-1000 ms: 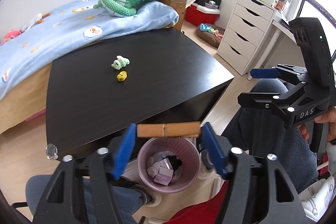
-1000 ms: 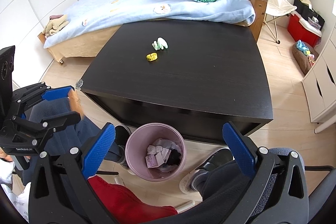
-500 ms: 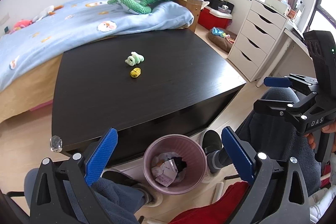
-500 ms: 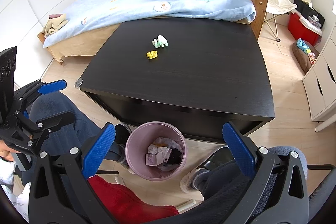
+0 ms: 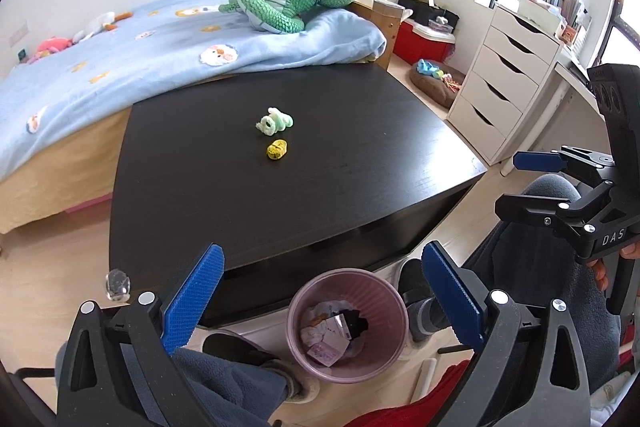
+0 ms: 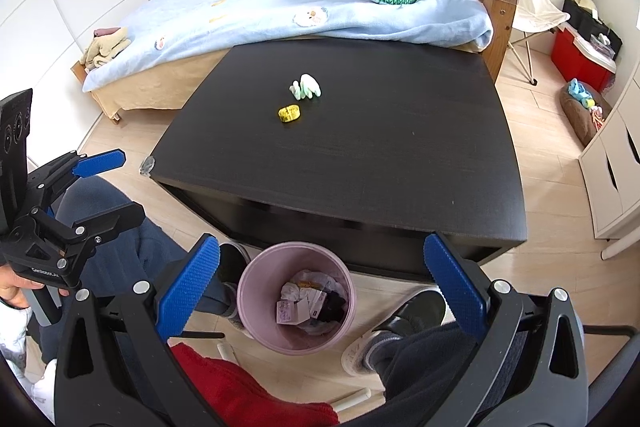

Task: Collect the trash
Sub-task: 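Reach the left gripper to the yellow tape roll and close on it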

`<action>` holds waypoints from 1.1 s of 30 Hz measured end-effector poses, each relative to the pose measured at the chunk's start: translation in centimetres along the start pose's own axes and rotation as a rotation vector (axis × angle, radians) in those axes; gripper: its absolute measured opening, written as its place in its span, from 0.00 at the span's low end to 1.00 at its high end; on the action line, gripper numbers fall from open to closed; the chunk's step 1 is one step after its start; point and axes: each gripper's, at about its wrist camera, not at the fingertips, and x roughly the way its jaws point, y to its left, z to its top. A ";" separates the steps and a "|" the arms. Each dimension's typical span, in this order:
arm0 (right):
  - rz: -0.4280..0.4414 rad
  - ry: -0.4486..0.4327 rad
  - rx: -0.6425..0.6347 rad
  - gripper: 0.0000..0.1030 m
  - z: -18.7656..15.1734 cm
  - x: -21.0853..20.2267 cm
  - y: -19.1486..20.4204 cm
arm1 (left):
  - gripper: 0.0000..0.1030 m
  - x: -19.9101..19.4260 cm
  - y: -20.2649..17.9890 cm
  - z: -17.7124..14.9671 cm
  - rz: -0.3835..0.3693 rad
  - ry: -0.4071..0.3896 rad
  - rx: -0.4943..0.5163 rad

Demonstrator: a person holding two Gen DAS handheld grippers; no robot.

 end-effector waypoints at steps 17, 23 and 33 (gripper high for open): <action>-0.017 0.005 -0.036 0.97 6.1 3.5 -1.8 | 0.93 5.2 2.8 5.9 0.005 -0.007 0.040; -0.016 0.031 -0.040 0.97 6.7 4.7 -2.0 | 0.93 8.4 3.5 8.1 0.005 0.029 0.063; -0.012 0.048 -0.030 0.97 6.8 5.3 -2.6 | 0.93 14.7 4.1 9.9 -0.001 0.136 0.101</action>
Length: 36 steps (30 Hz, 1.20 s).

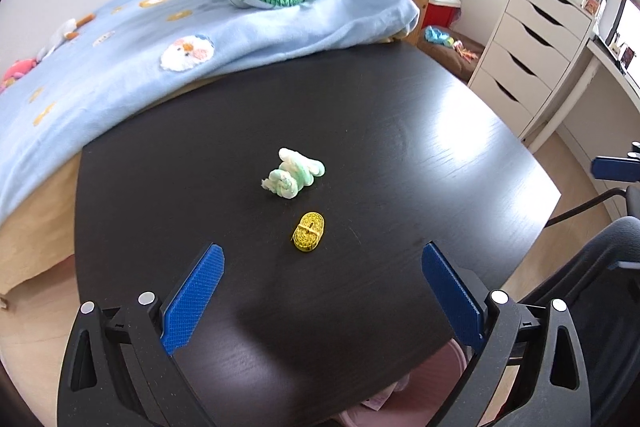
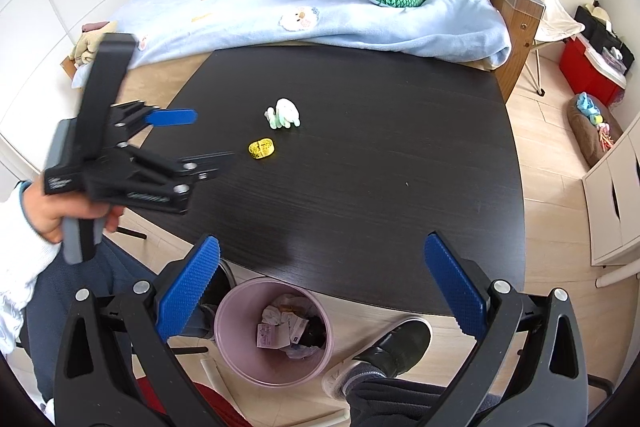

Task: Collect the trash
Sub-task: 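Reach the left gripper to the yellow tape roll and close on it, then grasp the white-green toy with the right gripper while the left gripper holds the tape roll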

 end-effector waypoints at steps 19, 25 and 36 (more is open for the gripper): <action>0.001 0.018 0.015 0.97 -0.6 0.9 -1.0 | 0.52 5.9 1.0 0.2 -0.012 0.132 0.029; 0.001 0.023 0.014 0.97 -0.7 1.2 -1.0 | 0.21 6.1 1.2 0.1 -0.004 0.142 0.024; -0.001 0.020 -0.008 0.97 0.3 2.0 0.0 | 0.20 5.0 1.8 0.1 0.023 0.127 0.007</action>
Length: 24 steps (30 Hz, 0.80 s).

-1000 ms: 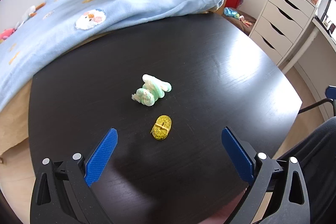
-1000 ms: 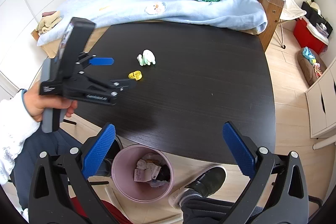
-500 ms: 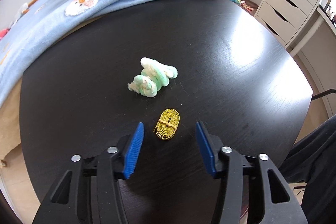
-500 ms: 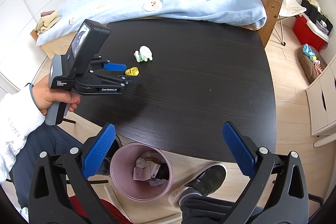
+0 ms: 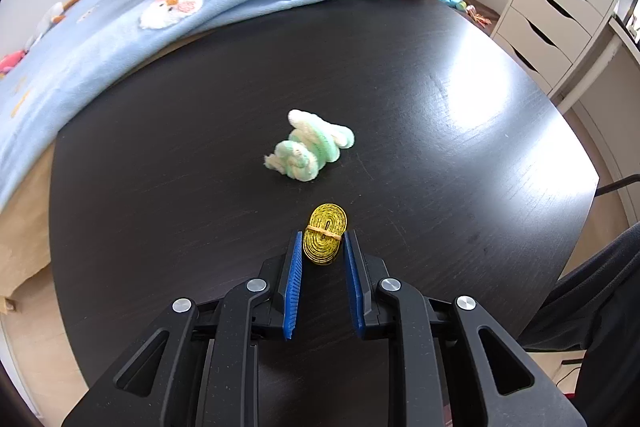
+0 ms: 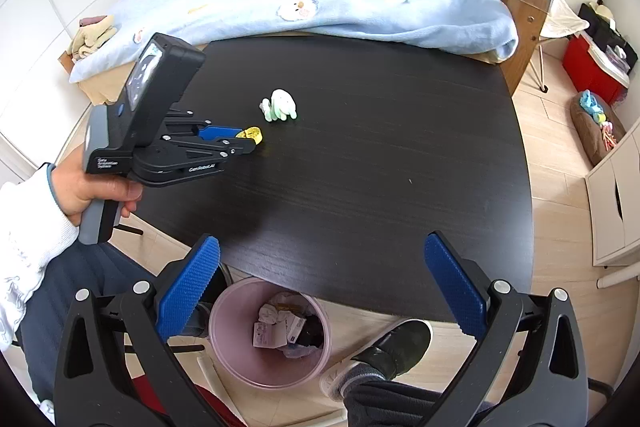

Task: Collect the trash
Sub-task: 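Grasp the white-green toy with the right gripper while the left gripper holds the tape roll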

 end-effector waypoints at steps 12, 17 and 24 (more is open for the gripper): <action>-0.020 0.007 -0.054 0.97 3.8 2.4 1.7 | 0.20 -3.0 2.4 -0.6 0.040 -0.038 -0.069; -0.011 0.020 -0.080 0.97 6.1 4.3 2.5 | 0.20 -3.7 3.4 -1.0 0.055 -0.043 -0.086; 0.002 0.063 -0.122 0.97 9.2 7.4 3.9 | 0.20 -4.3 4.5 -2.0 0.052 -0.049 -0.109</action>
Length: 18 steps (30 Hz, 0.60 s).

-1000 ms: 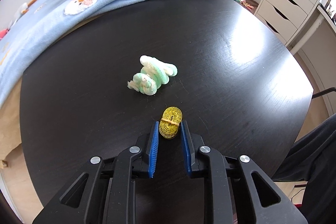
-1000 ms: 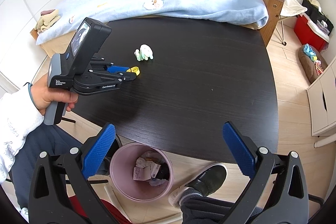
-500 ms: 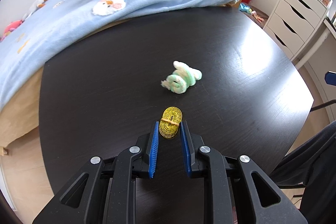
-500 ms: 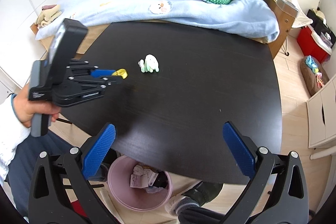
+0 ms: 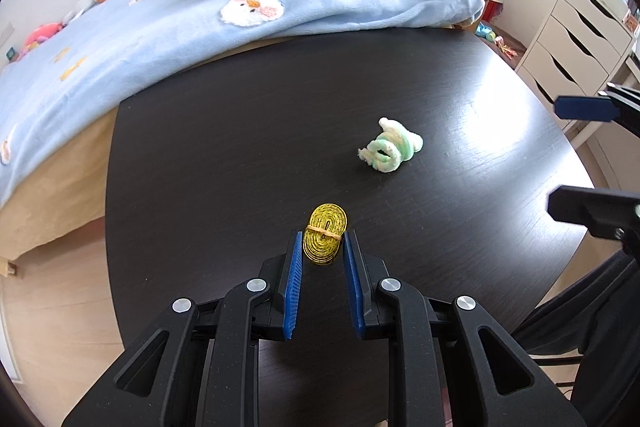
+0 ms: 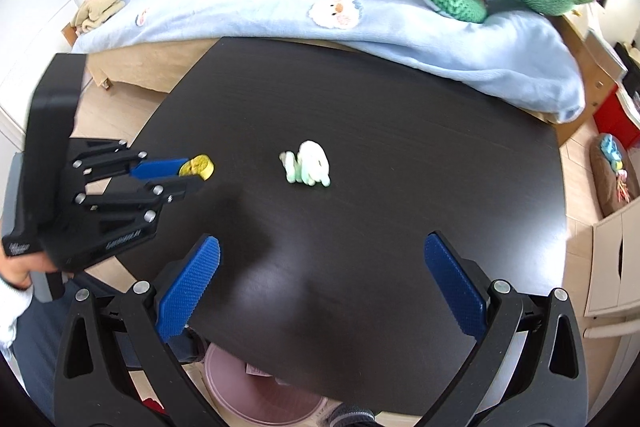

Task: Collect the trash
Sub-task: 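Grasp the white-green toy with the right gripper while the left gripper holds the tape roll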

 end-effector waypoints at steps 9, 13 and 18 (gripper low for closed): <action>-0.019 0.063 -0.067 0.97 3.4 4.5 1.2 | 0.20 -0.5 1.3 -0.9 0.003 -0.006 -0.019; -0.013 0.095 -0.111 0.97 4.2 6.6 1.8 | 0.20 -0.5 1.9 -1.3 0.005 -0.003 -0.027; -0.024 0.154 -0.127 0.73 5.0 9.4 2.1 | 0.20 -0.4 2.2 -1.6 -0.002 -0.002 -0.037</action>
